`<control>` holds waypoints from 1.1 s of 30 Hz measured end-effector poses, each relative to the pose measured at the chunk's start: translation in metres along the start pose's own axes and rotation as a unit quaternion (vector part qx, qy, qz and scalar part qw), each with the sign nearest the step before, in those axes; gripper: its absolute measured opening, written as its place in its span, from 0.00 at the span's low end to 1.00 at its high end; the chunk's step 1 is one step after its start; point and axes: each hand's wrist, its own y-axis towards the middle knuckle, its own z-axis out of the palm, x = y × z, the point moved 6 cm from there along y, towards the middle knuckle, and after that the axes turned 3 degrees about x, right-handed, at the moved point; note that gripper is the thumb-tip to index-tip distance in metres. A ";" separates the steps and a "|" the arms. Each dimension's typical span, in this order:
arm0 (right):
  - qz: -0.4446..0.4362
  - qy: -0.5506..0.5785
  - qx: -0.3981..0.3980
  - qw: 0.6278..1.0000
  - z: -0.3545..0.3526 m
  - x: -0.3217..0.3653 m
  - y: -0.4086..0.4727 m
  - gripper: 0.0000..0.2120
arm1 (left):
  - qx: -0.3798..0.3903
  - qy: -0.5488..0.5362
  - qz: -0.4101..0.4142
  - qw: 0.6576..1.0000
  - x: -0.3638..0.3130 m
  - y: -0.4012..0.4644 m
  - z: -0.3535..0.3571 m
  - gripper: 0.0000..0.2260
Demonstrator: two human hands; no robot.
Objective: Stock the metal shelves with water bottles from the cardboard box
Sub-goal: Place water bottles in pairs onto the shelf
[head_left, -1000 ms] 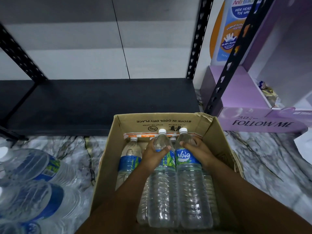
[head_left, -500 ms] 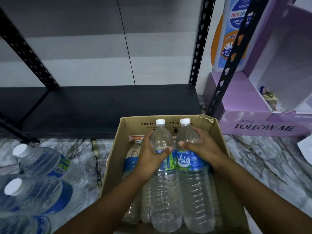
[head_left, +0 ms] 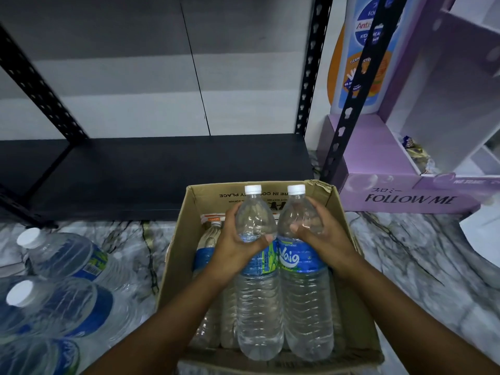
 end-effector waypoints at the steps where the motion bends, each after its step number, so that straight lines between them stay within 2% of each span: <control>1: -0.002 0.000 -0.007 1.000 -0.003 -0.001 -0.001 0.34 | 0.003 -0.002 0.003 1.000 -0.003 -0.002 0.000 0.34; 7: -0.001 -0.025 -0.016 1.000 -0.002 -0.003 0.002 0.42 | 0.004 -0.009 0.032 0.999 -0.018 -0.012 -0.007 0.35; 14: -0.035 -0.069 -0.043 0.996 0.003 0.003 -0.003 0.40 | 0.005 0.001 0.050 0.999 -0.017 -0.014 -0.006 0.33; 18: -0.030 -0.035 -0.022 0.999 0.005 0.004 -0.004 0.40 | -0.007 0.024 0.050 0.998 -0.013 -0.014 -0.008 0.37; 21: -0.032 -0.029 -0.021 0.999 0.003 0.005 -0.007 0.39 | -0.028 0.055 0.061 0.996 -0.015 -0.014 -0.011 0.36; 26: -0.040 -0.049 -0.027 0.998 -0.003 0.013 -0.010 0.41 | 0.016 -0.004 0.043 0.999 -0.008 -0.012 -0.003 0.40; 33: -0.078 -0.069 -0.057 0.993 -0.006 0.018 -0.021 0.39 | -0.002 0.013 0.051 0.999 -0.010 -0.016 0.002 0.42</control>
